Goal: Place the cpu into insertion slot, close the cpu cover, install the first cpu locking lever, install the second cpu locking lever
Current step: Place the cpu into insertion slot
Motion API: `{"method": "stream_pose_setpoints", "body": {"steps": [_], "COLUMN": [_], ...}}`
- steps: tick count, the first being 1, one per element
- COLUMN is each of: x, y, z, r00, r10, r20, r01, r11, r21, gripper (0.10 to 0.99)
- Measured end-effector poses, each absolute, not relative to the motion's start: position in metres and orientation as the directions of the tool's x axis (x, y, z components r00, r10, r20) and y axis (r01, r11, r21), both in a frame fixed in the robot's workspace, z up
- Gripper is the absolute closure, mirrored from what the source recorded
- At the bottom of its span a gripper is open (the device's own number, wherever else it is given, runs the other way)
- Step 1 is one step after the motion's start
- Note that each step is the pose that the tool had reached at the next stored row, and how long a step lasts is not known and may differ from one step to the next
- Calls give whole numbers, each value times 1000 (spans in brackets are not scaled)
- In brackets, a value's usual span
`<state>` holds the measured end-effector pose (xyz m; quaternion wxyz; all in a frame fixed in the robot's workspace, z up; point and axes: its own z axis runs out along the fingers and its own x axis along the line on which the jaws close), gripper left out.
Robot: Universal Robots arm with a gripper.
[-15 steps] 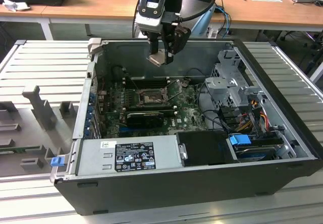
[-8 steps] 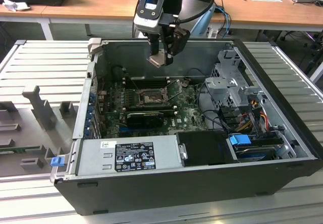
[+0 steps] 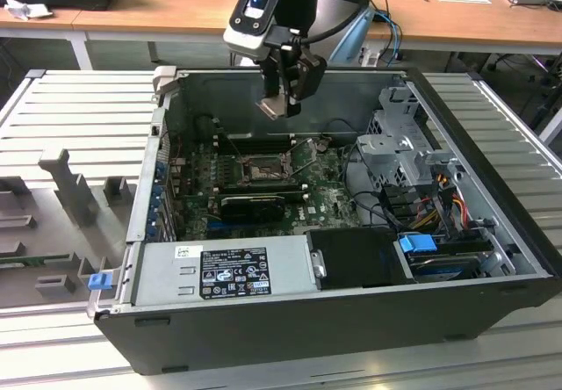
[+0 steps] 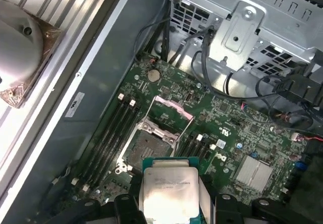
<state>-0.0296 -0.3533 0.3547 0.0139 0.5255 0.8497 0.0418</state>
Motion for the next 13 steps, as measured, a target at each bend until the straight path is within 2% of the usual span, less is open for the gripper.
{"method": "stream_pose_setpoints", "body": {"steps": [13], "x": [-30], "y": [-353], "z": [352], "r00": [-235], "r10": [972], "r20": [20], "r01": [969], "r11": [233], "r21": [85], "gripper": [561]}}
